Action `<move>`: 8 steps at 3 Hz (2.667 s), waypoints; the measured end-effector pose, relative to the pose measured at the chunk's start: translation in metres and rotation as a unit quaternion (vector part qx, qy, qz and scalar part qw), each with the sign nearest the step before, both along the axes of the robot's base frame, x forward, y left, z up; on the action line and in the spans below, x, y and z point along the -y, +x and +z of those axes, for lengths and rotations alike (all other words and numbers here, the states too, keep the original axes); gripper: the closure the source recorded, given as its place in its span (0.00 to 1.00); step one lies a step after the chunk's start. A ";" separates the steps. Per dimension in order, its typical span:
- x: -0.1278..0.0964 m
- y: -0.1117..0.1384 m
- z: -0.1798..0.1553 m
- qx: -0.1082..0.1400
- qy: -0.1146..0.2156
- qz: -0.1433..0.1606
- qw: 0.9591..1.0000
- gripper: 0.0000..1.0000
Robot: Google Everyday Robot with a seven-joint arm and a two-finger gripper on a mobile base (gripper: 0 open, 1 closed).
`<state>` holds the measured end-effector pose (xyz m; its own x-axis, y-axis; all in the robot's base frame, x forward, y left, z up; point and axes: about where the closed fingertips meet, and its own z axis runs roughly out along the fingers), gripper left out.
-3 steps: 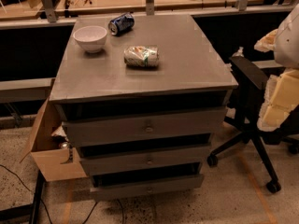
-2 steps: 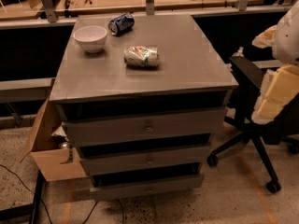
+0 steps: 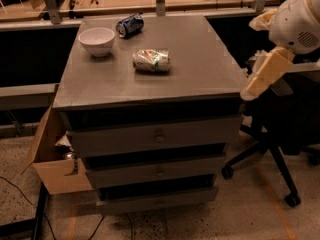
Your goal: Pick 7up can
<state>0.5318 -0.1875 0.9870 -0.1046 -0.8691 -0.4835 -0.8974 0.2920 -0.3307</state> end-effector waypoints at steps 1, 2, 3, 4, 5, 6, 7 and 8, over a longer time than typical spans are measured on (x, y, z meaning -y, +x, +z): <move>-0.032 0.040 -0.001 0.010 0.068 0.023 0.997 0.00; -0.062 0.077 -0.016 0.011 0.128 0.023 0.991 0.00; -0.065 0.085 -0.020 0.015 0.136 0.020 0.990 0.00; -0.068 0.093 -0.028 0.008 0.167 -0.004 0.986 0.00; -0.077 0.109 -0.040 -0.011 0.205 -0.016 0.979 0.00; -0.094 0.123 -0.042 -0.026 0.238 -0.015 0.971 0.00; -0.118 0.140 -0.047 -0.018 0.242 0.005 0.970 0.00; -0.134 0.168 -0.060 -0.003 0.238 0.018 0.971 0.00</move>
Offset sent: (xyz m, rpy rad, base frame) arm 0.1297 0.0936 -0.0312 0.4120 -0.0480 0.0258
